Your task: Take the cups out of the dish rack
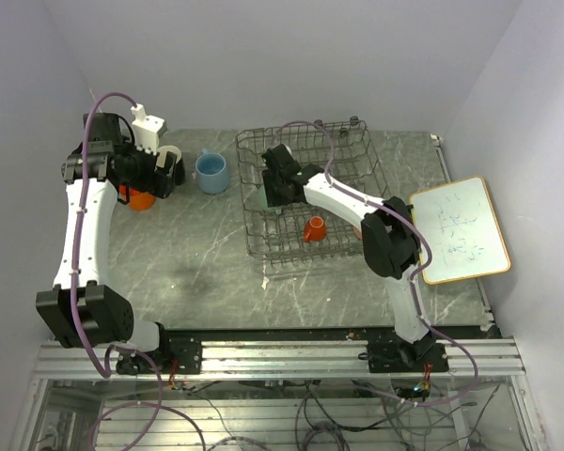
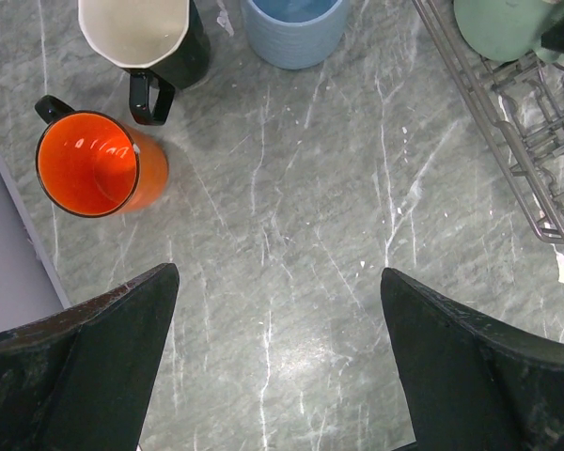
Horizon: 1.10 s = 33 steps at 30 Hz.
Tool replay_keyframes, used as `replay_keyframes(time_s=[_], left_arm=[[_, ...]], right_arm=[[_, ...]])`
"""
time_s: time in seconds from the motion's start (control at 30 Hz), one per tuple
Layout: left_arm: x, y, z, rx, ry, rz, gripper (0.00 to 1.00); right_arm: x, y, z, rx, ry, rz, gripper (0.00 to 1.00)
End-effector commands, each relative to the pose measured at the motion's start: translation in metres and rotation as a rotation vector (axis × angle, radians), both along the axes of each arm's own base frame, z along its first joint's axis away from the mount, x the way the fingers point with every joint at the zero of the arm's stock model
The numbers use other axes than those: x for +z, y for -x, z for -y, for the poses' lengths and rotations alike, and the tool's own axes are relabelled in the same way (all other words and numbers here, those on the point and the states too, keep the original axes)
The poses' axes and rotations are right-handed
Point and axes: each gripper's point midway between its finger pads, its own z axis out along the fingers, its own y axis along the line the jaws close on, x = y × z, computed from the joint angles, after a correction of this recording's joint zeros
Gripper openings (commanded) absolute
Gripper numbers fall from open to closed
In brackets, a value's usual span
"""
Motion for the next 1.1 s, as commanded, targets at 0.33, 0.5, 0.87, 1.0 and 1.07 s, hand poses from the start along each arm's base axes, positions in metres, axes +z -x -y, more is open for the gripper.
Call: replay_keyframes(time_s=[0.33,0.5,0.87,1.0,1.07], left_arm=[[0.009,0.001,0.004,-0.018,-0.006,0.048,1.00],[0.008,0.002,0.002,-0.020,-0.015,0.047,1.00],[0.009,0.006,0.007,-0.036,0.003,0.043,1.00],[-0.001,0.010,0.006,-0.068,-0.026,0.055,1.00],[-0.011,0.013,0.007,-0.092,-0.043,0.065,1.00]], right_arm=[[-0.028,0.002,-0.001,0.052,0.122,0.032,0.30],[-0.036,-0.003,-0.002,0.052,0.132,0.022,0.29],[-0.028,-0.006,0.001,0.003,0.102,0.064,0.04],[-0.004,-0.011,-0.004,0.000,0.070,0.103,0.00],[0.011,-0.013,-0.006,0.000,0.048,0.122,0.00]])
